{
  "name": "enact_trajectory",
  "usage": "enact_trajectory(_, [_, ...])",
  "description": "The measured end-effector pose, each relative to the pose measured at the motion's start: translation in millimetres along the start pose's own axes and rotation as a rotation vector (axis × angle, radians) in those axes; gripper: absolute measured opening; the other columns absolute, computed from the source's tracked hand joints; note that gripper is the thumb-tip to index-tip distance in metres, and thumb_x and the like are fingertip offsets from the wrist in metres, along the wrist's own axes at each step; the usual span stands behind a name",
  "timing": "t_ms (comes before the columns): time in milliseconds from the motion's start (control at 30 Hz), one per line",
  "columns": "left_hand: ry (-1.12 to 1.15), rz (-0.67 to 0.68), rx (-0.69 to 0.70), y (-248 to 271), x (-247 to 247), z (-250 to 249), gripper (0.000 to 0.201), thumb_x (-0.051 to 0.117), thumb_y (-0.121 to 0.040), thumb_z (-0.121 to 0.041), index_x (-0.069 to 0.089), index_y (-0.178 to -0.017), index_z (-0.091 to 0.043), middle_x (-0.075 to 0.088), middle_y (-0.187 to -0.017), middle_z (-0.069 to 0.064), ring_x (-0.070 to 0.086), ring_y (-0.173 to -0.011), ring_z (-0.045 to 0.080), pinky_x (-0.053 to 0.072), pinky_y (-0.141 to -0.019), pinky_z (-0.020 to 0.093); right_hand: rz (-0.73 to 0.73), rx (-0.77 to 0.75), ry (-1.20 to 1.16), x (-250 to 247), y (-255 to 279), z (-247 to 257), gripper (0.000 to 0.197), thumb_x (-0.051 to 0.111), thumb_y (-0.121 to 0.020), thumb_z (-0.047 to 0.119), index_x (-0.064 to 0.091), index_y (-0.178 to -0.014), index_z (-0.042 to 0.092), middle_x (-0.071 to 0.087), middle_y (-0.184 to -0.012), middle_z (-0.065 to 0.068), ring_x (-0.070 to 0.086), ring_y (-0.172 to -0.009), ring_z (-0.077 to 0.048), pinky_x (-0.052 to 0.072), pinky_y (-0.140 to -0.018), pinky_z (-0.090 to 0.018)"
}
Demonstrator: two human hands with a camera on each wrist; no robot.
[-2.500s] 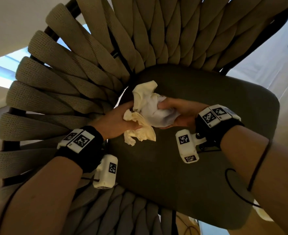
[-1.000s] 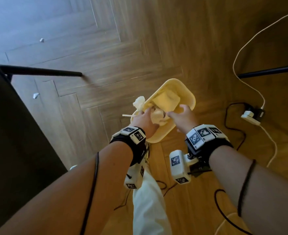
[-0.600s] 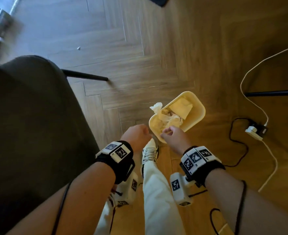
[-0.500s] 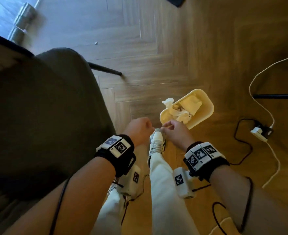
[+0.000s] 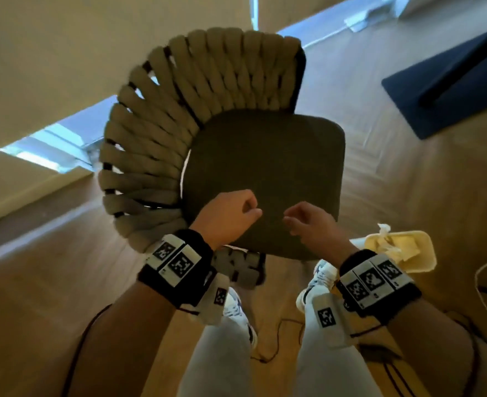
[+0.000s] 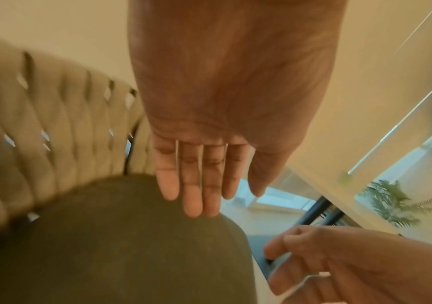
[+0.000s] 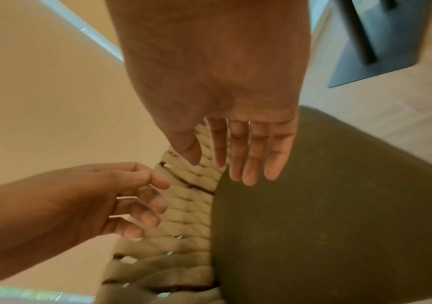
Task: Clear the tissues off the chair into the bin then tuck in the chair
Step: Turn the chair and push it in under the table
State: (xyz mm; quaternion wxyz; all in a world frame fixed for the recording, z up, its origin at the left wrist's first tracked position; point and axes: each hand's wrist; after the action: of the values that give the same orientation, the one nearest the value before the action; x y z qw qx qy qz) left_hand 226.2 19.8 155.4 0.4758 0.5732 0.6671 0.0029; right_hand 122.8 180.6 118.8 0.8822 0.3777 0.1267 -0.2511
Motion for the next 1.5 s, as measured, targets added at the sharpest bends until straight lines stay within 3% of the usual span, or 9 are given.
enact_trajectory(233, [-0.08, -0.198, -0.189, 153.3, -112.1, 143.0, 0.019, 0.054, -0.09, -0.033, 0.062, -0.095, -0.017, 0.065, -0.089, 0.005, 0.059, -0.085, 0.024, 0.045, -0.075, 0.034, 0.075, -0.129, 0.15, 113.4, 29.9, 141.3, 0.019, 0.059, -0.09, 0.029, 0.062, -0.105, 0.018, 0.066, -0.101, 0.001, 0.062, -0.097, -0.016, 0.051, -0.09, -0.036])
enact_trajectory(400, [-0.044, -0.239, -0.317, 196.3, -136.4, 222.7, 0.012, 0.057, -0.088, -0.035, 0.063, -0.089, -0.024, 0.064, -0.081, -0.004, 0.061, -0.082, 0.021, 0.05, -0.076, 0.036, 0.102, -0.136, 0.151, 179.6, 15.1, 198.9, 0.02, 0.058, -0.089, 0.031, 0.061, -0.104, 0.018, 0.067, -0.1, -0.001, 0.063, -0.094, -0.018, 0.052, -0.091, -0.043])
enact_trajectory(633, [-0.012, -0.231, -0.299, 178.5, -175.9, 292.5, 0.01, 0.059, -0.087, -0.03, 0.067, -0.087, -0.024, 0.061, -0.075, -0.007, 0.061, -0.079, 0.018, 0.049, -0.074, 0.034, 0.028, -0.056, 0.08, 245.9, -50.7, 243.1, 0.035, 0.06, -0.087, 0.032, 0.054, -0.116, 0.014, 0.06, -0.1, 0.002, 0.056, -0.093, -0.018, 0.046, -0.08, -0.033])
enact_trajectory(767, [-0.005, -0.201, -0.268, 134.4, -227.8, 327.0, 0.009, 0.06, -0.088, -0.028, 0.067, -0.088, -0.023, 0.068, -0.08, -0.001, 0.063, -0.079, 0.018, 0.046, -0.071, 0.03, -0.033, 0.043, -0.003, 267.8, -119.3, 272.4, 0.04, 0.058, -0.087, 0.033, 0.052, -0.122, 0.013, 0.06, -0.105, -0.006, 0.061, -0.095, -0.028, 0.048, -0.079, -0.037])
enact_trajectory(933, [-0.034, -0.147, -0.198, 77.7, -292.2, 362.8, 0.008, 0.058, -0.087, -0.028, 0.063, -0.081, -0.027, 0.068, -0.079, -0.001, 0.062, -0.075, 0.016, 0.047, -0.071, 0.031, -0.175, 0.254, -0.104, 301.7, -171.6, 294.4, 0.064, 0.05, -0.087, 0.052, 0.038, -0.139, 0.016, 0.049, -0.138, -0.019, 0.053, -0.117, -0.041, 0.045, -0.097, -0.046])
enact_trajectory(1100, [-0.209, -0.02, 0.025, 13.2, -342.9, 356.1, 0.012, 0.055, -0.088, -0.022, 0.063, -0.085, -0.014, 0.064, -0.081, 0.003, 0.058, -0.079, 0.022, 0.048, -0.074, 0.039, -0.187, 0.373, -0.094, 313.4, -185.0, 289.8, 0.065, 0.039, -0.096, 0.046, 0.028, -0.145, 0.005, 0.039, -0.145, -0.022, 0.042, -0.128, -0.04, 0.034, -0.105, -0.042])
enact_trajectory(1266, [-0.527, 0.183, 0.339, -68.0, -345.8, 337.2, 0.023, 0.052, -0.092, -0.029, 0.059, -0.109, -0.017, 0.058, -0.107, 0.004, 0.053, -0.103, 0.025, 0.045, -0.085, 0.038, -0.321, 0.349, 0.003, 332.2, -176.2, 284.2, 0.075, 0.025, -0.088, 0.063, 0.03, -0.144, 0.014, 0.047, -0.136, -0.019, 0.047, -0.118, -0.039, 0.039, -0.098, -0.049])
enact_trajectory(1400, [-0.805, 0.213, 0.718, -130.8, -340.1, 312.3, 0.045, 0.05, -0.092, -0.039, 0.047, -0.132, -0.017, 0.047, -0.136, 0.01, 0.046, -0.119, 0.03, 0.042, -0.096, 0.042, -0.471, 0.382, -0.082, 336.6, -166.6, 292.7, 0.059, 0.036, -0.091, 0.057, 0.045, -0.134, 0.016, 0.056, -0.128, -0.012, 0.052, -0.112, -0.034, 0.043, -0.092, -0.046])
enact_trajectory(1500, [-0.884, 0.232, 1.04, -167.4, -336.5, 291.0, 0.057, 0.057, -0.087, -0.047, 0.044, -0.134, -0.018, 0.045, -0.143, 0.013, 0.043, -0.128, 0.033, 0.037, -0.105, 0.046, -0.664, 0.466, -0.17, 345.8, -159.2, 301.6, 0.057, 0.031, -0.091, 0.056, 0.056, -0.12, 0.014, 0.06, -0.118, -0.012, 0.053, -0.11, -0.034, 0.041, -0.092, -0.046])
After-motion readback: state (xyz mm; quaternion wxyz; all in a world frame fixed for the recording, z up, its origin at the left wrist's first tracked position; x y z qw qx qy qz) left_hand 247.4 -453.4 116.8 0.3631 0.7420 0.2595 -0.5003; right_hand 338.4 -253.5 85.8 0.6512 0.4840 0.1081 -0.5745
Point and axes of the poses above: each hand's wrist, its own y-axis away from the middle knuckle, its own x-axis out of the palm, z = x × y
